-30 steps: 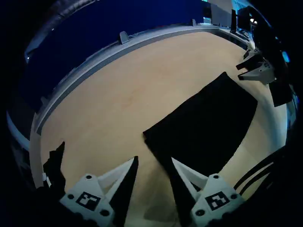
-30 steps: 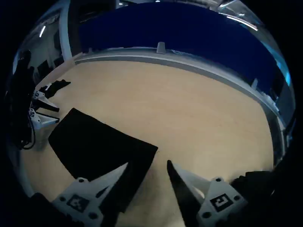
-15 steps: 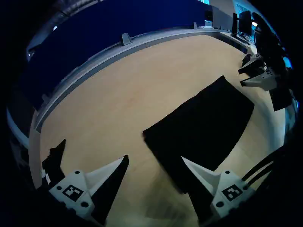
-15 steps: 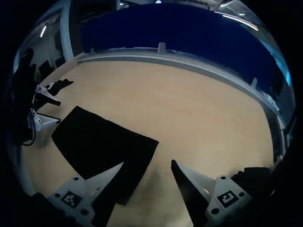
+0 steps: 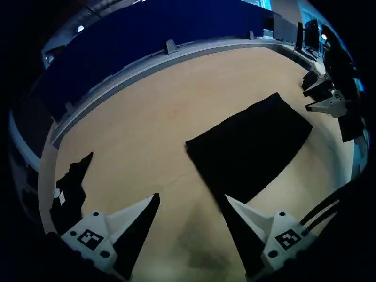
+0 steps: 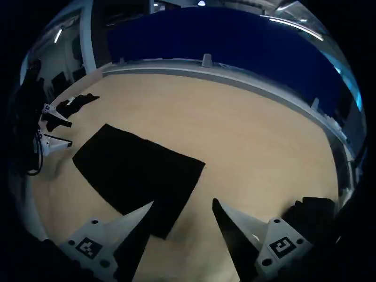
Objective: Fold towel
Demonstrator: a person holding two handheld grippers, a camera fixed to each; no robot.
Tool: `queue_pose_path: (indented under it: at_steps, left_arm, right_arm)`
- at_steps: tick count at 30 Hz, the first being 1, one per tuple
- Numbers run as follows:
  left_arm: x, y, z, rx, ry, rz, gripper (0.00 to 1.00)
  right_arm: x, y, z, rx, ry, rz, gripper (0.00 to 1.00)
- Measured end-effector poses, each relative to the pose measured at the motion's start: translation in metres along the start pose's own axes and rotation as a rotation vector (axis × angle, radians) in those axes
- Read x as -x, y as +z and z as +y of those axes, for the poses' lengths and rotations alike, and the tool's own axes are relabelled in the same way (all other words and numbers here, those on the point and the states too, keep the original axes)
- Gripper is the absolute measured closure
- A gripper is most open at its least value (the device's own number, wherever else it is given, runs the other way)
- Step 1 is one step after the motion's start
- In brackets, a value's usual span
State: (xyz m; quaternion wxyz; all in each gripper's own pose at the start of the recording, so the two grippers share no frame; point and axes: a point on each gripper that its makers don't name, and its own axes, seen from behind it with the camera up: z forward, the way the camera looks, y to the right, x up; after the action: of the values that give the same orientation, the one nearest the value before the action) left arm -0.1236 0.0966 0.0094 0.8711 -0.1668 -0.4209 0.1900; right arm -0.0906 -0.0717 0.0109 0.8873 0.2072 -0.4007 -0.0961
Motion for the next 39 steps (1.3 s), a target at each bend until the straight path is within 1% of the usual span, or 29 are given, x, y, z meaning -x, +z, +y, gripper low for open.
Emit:
queue_pose_path:
  at_steps: [8,11,17,20,25,29,36,39]
  left_arm:
    - [0.029,-0.026,0.003,-0.025,-0.079,-0.003,0.08]
    - [0.041,-0.035,0.004,-0.032,-0.099,-0.011,0.08]
    - [0.059,-0.044,0.004,-0.046,-0.118,-0.021,0.07]
    - [0.062,-0.049,0.002,-0.056,-0.127,-0.021,0.07]
    - [0.07,-0.06,-0.001,-0.074,-0.156,-0.019,0.07]
    - [0.082,-0.073,-0.004,-0.096,-0.181,-0.021,0.07]
    - [0.11,-0.1,-0.01,-0.137,-0.236,-0.035,0.07]
    - [0.123,-0.111,-0.012,-0.154,-0.268,-0.045,0.07]
  right_arm:
    - [0.017,-0.013,-0.011,-0.018,-0.018,-0.011,0.14]
    - [0.022,-0.017,-0.013,-0.022,-0.026,-0.017,0.14]
    - [0.028,-0.022,-0.019,-0.035,-0.041,-0.02,0.14]
    - [0.03,-0.023,-0.021,-0.045,-0.054,-0.023,0.14]
    - [0.034,-0.022,-0.026,-0.072,-0.096,-0.037,0.14]
    - [0.039,-0.019,-0.031,-0.097,-0.139,-0.056,0.14]
    - [0.052,-0.012,-0.035,-0.137,-0.207,-0.107,0.16]
    - [0.056,-0.009,-0.037,-0.149,-0.225,-0.126,0.2]
